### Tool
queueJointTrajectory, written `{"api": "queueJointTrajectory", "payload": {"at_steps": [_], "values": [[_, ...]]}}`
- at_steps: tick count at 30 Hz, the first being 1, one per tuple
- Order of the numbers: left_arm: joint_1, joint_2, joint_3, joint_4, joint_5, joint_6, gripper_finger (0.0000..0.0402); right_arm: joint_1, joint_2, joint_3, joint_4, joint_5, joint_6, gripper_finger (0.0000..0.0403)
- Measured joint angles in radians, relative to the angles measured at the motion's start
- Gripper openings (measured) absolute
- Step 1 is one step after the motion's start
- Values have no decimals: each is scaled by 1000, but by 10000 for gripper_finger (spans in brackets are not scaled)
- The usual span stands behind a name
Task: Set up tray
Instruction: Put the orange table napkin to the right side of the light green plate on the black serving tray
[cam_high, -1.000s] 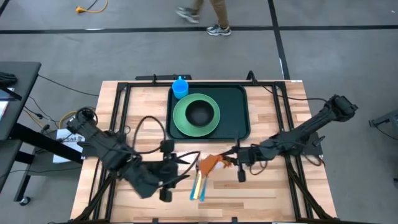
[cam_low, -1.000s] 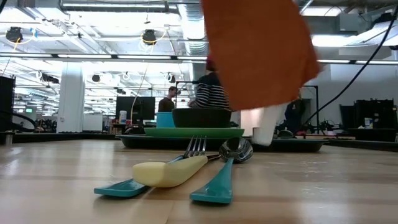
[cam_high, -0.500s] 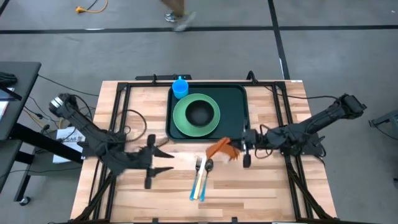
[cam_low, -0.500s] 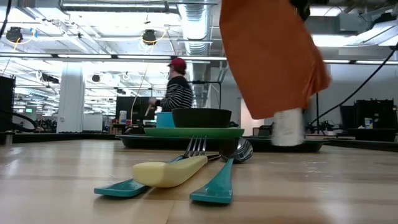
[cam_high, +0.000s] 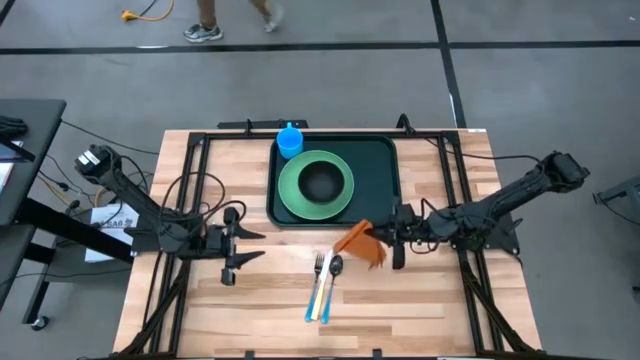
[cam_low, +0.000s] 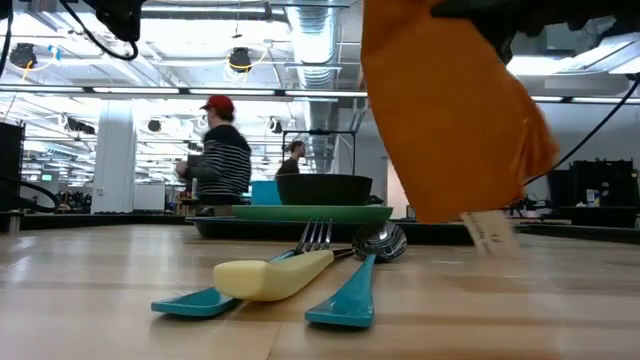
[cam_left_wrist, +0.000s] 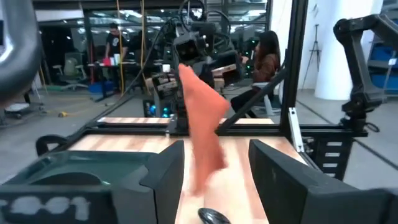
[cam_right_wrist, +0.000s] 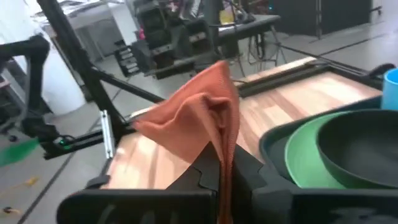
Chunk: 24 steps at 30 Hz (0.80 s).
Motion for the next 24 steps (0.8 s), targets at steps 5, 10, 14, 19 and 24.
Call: {"api": "queueJointTrajectory", "payload": {"at_steps": [5,10,14,19,24], "values": [[0,0,0,6,9,35,168,-99,0,-41,-51,28,73,0],[0,1,0,0,8,39,168,-263,1,-131,-68,22,156,0],[0,1,0,0,7,51,168,-388,0,-182,-67,-21,178,0],[0,1,0,-11,5,51,168,-521,0,-200,-80,-98,158,0],[0,1,0,-31,5,51,168,-651,1,-205,-130,-135,140,0]]}}
